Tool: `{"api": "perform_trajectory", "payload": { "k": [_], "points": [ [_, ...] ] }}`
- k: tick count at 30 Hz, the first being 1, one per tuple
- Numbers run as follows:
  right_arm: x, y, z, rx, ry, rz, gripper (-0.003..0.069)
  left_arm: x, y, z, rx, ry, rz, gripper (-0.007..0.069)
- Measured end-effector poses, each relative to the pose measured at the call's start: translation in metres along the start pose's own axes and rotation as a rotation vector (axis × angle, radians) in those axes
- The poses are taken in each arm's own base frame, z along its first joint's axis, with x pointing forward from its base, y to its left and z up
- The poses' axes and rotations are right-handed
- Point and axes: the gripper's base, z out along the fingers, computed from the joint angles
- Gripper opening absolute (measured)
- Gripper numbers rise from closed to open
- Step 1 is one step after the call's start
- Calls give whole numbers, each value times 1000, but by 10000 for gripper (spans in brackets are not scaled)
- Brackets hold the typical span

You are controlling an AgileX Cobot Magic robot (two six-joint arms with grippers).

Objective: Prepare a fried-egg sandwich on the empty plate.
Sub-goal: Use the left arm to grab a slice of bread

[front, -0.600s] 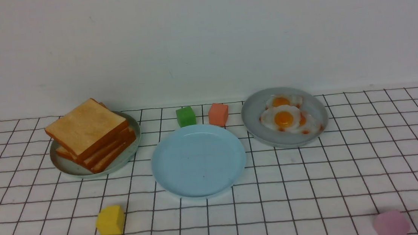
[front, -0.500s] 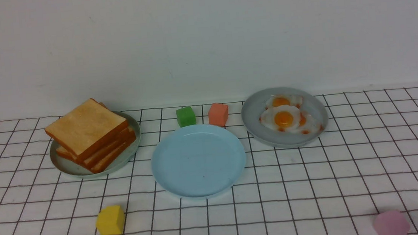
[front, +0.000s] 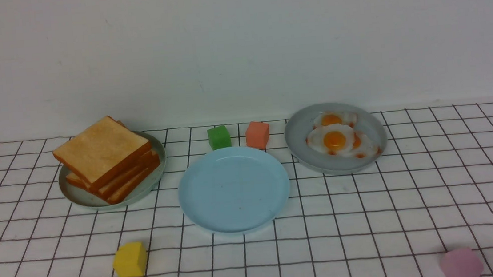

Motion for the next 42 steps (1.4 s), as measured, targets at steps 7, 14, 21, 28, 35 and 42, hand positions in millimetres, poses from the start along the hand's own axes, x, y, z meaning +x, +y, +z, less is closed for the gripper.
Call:
{"api": "perform_trajectory", "payload": {
  "k": [7, 14, 21, 28, 35, 42],
  "points": [
    [0, 0, 0, 0, 0, 0, 238, -7, -6, 0, 79, -64, -236, 238],
    [0, 0, 0, 0, 0, 0, 238, -23, -12, -4, 219, -203, -715, 238],
    [0, 0, 0, 0, 0, 0, 238, -42, -24, -16, 273, -177, -652, 89],
    [-3, 2, 1, -31, -46, 130, 238, -79, -52, -32, 285, 27, -269, -13],
    [-25, 2, -3, -124, -289, 636, 238, -123, -65, -7, 167, 271, -19, -13],
    [-46, 12, -15, -217, -245, 683, 212, -159, -67, 62, 11, 531, 78, -13]
  ]
}}
